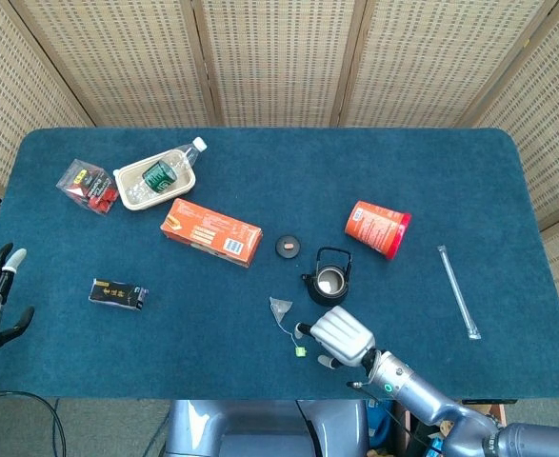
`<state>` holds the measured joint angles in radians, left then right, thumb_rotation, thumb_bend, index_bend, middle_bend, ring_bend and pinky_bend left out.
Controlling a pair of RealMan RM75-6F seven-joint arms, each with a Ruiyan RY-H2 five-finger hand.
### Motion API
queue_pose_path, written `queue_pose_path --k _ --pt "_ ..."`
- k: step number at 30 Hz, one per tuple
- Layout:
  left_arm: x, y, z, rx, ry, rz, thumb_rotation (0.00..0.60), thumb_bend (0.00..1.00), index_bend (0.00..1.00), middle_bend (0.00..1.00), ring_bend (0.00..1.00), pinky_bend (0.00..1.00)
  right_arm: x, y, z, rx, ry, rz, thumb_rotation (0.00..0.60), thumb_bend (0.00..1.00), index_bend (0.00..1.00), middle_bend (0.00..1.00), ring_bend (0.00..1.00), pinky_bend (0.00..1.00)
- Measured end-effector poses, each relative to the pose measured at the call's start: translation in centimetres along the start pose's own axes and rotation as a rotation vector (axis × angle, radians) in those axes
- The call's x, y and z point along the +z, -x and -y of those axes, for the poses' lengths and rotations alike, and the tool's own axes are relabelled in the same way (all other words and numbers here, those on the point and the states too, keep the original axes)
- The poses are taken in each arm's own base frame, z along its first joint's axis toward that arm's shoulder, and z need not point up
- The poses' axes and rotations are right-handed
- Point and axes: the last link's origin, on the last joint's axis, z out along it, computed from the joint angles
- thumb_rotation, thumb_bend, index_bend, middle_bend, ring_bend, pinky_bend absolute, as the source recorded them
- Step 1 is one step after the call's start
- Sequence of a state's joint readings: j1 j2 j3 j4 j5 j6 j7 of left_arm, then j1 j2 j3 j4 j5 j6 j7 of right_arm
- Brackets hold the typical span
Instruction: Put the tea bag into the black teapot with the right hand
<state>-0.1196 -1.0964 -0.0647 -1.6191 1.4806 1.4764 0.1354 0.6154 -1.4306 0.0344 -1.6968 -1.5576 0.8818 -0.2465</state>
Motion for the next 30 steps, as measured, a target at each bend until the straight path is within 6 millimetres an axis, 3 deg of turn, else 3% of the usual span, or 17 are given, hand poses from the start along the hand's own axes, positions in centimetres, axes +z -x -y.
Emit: queue_pose_path --k 16,30 --pt "-0.2 0.2 0.2 -0.005 -0.003 0.006 0.6 0.36 0.0 0.0 0.0 0.0 1.9 1.8 1.7 -0.034 -0.03 0.024 0.6 0.38 0.43 0.88 0.93 1.0" --pt "-0.3 0.4 0.4 -0.008 -0.008 0.011 0.6 0.36 0.0 0.0 0.0 0.0 3.0 2.8 2.0 -0.033 -0.024 0.027 0.6 0.41 0.47 0.88 0.93 1.0"
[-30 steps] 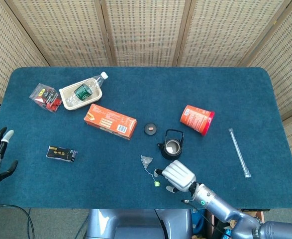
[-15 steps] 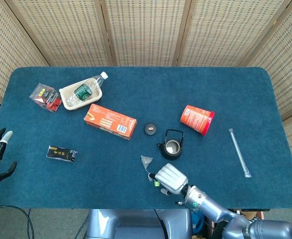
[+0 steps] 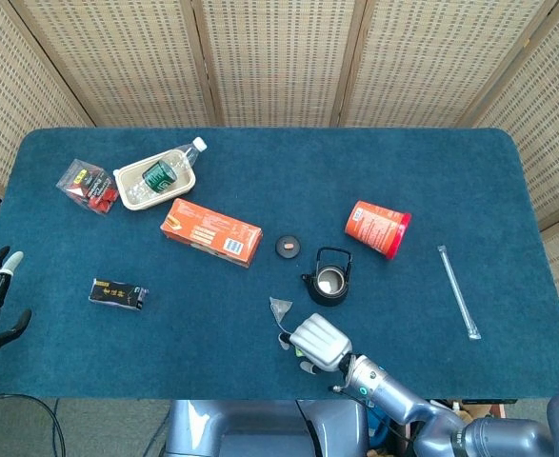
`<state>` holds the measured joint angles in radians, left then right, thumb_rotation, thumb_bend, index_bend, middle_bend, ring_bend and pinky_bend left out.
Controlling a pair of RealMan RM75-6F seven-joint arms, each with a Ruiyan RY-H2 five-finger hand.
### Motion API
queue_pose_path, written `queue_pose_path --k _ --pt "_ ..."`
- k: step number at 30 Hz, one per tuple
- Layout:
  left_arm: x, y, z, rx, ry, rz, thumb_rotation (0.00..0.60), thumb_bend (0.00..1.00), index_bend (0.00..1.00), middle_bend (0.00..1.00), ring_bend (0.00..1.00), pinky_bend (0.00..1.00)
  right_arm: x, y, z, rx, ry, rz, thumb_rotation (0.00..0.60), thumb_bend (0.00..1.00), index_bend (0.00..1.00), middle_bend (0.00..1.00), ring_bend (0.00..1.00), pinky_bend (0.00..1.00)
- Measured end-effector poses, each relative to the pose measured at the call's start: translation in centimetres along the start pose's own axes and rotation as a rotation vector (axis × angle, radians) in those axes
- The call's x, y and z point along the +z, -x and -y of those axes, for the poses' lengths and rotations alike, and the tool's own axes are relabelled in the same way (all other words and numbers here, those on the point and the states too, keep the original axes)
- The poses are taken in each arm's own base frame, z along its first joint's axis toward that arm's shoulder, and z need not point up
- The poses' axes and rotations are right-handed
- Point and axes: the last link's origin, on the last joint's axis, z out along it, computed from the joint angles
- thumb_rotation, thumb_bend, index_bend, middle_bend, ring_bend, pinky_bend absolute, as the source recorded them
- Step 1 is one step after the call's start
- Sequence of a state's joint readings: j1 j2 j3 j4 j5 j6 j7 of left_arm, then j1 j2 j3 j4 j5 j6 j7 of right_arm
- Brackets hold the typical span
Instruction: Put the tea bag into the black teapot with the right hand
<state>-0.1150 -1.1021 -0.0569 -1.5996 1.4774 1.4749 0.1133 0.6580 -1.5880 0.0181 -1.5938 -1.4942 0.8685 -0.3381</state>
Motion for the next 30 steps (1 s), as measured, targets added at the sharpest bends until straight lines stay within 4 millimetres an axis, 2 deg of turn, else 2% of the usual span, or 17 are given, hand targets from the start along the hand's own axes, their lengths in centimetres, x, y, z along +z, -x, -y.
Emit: queue_pose_path --k 7,30 --pt "0.0 0.0 0.1 -0.001 -0.001 0.0 0.6 0.36 0.0 0.0 0.0 0.0 0.3 0.5 -0.3 -0.004 0.015 0.008 0.6 0.45 0.47 0.88 0.93 1.0" --pt "0.2 0.3 0.0 -0.005 0.004 0.005 0.6 0.36 0.0 0.0 0.0 0.0 0.6 2.2 -0.5 0.004 0.035 0.029 0.6 0.46 0.47 0.88 0.93 1.0"
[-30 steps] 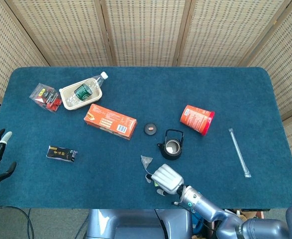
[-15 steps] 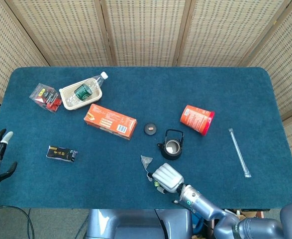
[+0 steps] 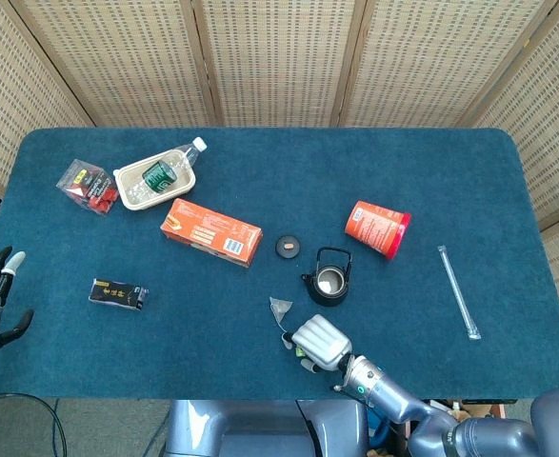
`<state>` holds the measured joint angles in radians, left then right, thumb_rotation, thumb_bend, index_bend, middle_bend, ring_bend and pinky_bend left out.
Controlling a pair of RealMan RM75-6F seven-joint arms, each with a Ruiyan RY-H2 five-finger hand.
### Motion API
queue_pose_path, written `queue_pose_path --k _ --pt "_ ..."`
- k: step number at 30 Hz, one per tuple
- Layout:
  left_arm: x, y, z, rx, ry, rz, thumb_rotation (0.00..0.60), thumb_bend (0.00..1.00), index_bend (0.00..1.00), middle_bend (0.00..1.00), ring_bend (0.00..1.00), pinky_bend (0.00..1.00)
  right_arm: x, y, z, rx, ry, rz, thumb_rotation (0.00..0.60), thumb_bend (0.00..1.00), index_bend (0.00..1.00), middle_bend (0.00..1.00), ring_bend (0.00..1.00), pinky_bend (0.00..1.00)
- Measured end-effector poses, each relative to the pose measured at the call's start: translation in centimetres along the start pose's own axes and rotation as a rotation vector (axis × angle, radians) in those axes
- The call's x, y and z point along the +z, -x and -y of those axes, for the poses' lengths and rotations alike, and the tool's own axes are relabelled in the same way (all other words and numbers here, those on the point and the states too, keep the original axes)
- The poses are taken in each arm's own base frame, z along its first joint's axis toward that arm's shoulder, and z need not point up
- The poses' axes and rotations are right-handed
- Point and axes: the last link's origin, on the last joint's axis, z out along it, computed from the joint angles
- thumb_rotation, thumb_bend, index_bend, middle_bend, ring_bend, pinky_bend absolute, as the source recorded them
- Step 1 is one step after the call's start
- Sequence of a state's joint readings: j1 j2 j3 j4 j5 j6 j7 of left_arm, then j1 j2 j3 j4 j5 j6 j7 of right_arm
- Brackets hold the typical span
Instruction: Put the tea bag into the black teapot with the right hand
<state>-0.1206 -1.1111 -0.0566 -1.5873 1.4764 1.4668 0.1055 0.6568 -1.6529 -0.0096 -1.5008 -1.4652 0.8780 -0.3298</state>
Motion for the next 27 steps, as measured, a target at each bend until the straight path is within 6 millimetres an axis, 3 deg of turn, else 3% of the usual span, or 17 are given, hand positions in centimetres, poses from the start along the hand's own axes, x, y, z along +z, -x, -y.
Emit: queue_pose_path --k 27 --pt "-0.15 -0.02 -0.04 -0.003 -0.003 -0.004 0.6 0.36 0.0 0.0 0.0 0.0 -0.07 0.61 -0.52 0.019 0.016 0.005 0.6 0.49 0.49 0.88 0.93 1.0"
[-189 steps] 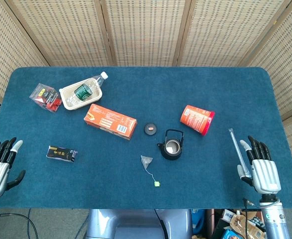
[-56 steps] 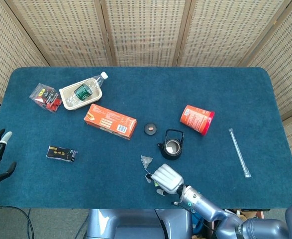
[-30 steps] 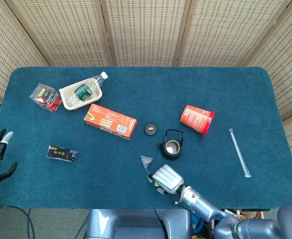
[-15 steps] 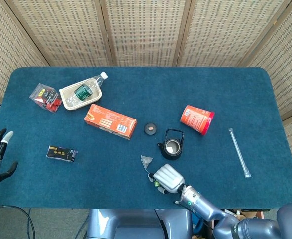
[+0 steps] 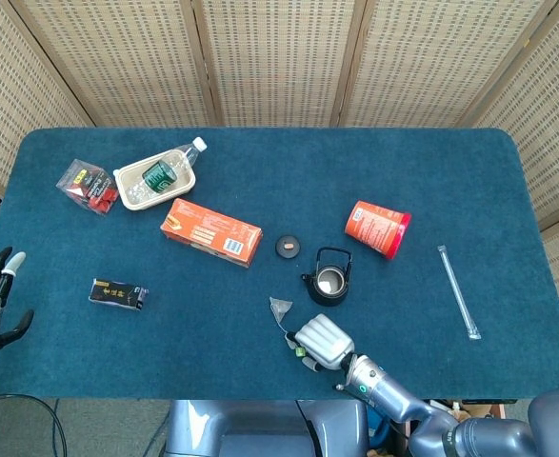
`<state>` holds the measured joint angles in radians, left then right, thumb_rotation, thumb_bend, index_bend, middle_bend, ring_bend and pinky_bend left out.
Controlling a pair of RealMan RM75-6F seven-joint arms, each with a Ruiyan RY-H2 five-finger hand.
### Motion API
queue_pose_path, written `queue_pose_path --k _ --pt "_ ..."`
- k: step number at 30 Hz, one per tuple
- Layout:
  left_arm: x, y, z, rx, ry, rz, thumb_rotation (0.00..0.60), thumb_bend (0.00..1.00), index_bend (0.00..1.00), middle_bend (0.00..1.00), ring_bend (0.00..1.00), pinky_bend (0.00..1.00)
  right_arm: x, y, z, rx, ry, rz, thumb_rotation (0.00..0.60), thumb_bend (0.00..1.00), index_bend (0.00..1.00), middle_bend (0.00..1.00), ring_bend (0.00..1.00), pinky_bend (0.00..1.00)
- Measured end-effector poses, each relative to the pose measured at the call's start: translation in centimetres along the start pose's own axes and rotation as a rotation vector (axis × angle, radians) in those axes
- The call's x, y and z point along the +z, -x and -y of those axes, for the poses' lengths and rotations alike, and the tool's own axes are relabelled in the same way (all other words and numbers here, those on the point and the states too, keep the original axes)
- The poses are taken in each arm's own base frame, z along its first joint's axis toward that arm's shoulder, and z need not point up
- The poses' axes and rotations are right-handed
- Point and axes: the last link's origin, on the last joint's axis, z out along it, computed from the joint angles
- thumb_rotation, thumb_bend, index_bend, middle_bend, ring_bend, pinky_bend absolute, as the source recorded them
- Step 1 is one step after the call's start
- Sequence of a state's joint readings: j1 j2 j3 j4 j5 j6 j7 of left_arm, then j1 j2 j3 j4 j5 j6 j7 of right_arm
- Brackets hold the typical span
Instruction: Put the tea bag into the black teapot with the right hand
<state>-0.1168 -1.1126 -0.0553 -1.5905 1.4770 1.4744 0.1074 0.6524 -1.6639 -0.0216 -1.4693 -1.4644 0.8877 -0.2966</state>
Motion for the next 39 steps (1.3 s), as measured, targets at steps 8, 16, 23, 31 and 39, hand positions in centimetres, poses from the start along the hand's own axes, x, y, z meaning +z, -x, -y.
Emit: queue_pose_path --k 8,16,23,31,39 --pt "-0.01 0.03 0.06 0.0 -0.001 0.001 0.6 0.36 0.0 0.0 0.0 0.0 0.2 0.07 -0.1 0.004 0.002 0.002 0.6 0.5 0.5 0.89 0.93 1.0" --pt "0.01 0.08 0.15 -0.001 -0.004 0.0 0.6 0.36 0.0 0.0 0.0 0.0 0.45 0.1 -0.16 0.009 0.004 0.002 0.6 0.53 0.51 0.89 0.93 1.0" --pt "-0.01 0.09 0.24 -0.002 -0.007 0.0 0.6 0.36 0.0 0.0 0.0 0.0 0.63 0.08 -0.22 0.011 0.006 0.0 0.6 0.57 0.51 0.89 0.94 1.0" --pt "-0.01 0.16 0.27 -0.003 -0.006 0.001 0.6 0.36 0.0 0.0 0.0 0.0 0.72 0.06 -0.3 0.012 0.008 0.001 0.6 0.59 0.51 0.89 0.94 1.0" --pt "0.04 0.26 0.24 -0.003 -0.004 0.003 0.6 0.36 0.0 0.0 0.0 0.0 0.73 -0.03 -0.41 0.017 0.009 -0.001 0.6 0.63 0.51 0.89 0.94 1.0"
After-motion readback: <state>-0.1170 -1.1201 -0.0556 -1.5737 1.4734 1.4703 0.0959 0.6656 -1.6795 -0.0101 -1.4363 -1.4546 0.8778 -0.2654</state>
